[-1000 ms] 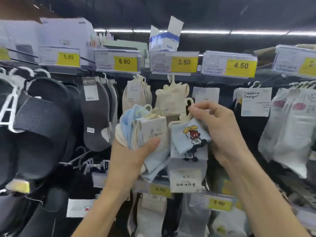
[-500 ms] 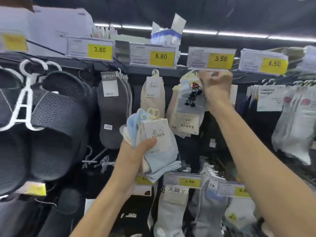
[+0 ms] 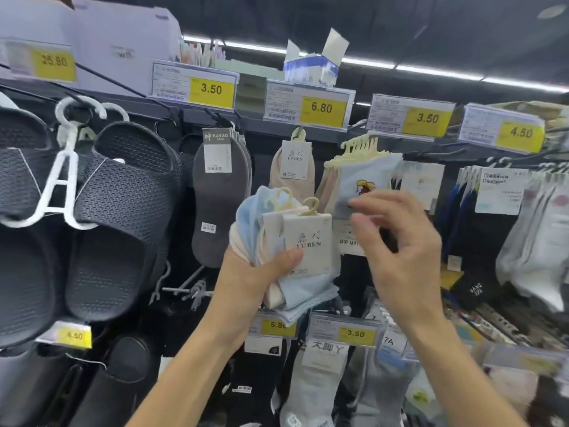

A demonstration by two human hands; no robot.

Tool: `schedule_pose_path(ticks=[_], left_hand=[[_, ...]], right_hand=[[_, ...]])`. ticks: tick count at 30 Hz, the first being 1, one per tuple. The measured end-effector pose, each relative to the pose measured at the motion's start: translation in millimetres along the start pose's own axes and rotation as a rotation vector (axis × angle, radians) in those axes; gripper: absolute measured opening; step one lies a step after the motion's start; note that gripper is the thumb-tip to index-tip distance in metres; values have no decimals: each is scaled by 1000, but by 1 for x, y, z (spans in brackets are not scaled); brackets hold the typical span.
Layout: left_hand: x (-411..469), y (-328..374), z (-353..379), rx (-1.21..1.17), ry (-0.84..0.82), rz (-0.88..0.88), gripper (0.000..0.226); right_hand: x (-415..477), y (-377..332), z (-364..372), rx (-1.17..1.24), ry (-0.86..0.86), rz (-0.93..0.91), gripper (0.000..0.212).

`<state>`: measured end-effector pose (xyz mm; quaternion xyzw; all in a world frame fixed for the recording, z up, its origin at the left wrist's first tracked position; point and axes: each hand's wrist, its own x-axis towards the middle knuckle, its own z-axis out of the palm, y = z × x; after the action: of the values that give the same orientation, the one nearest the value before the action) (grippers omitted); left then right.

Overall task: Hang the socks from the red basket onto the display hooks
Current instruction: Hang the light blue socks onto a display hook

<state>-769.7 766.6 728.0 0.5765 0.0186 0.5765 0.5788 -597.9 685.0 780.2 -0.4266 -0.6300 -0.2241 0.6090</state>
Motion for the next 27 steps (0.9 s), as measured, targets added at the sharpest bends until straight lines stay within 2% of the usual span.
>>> schedule_pose_path(ticks=[2,4,6,10,17,22,27], left_hand=[[1,2,2,-21,-35,34,47],[1,4,3,-41,-43,40,45],[1,7,2,-60,-41,25,40],[1,11,-5,-95,9,-38,54],[6,10,-17,-87,72,-26,46],[9,9,-22,-49,141,21,64],[10,6,-33,-37,254,62,75]], right_hand=[[-16,-18,5,112,-178,58,34],[-17,-24,11,186,-242,171,41],[-12,-22,14,242,-244,253,42],[-7,-18,15,323,-235,313,39],[-10,-21,27,393,-303,397,35],[-11,-18,33,495,-353,448,26],[-13,-17,36,707,-363,466,35]])
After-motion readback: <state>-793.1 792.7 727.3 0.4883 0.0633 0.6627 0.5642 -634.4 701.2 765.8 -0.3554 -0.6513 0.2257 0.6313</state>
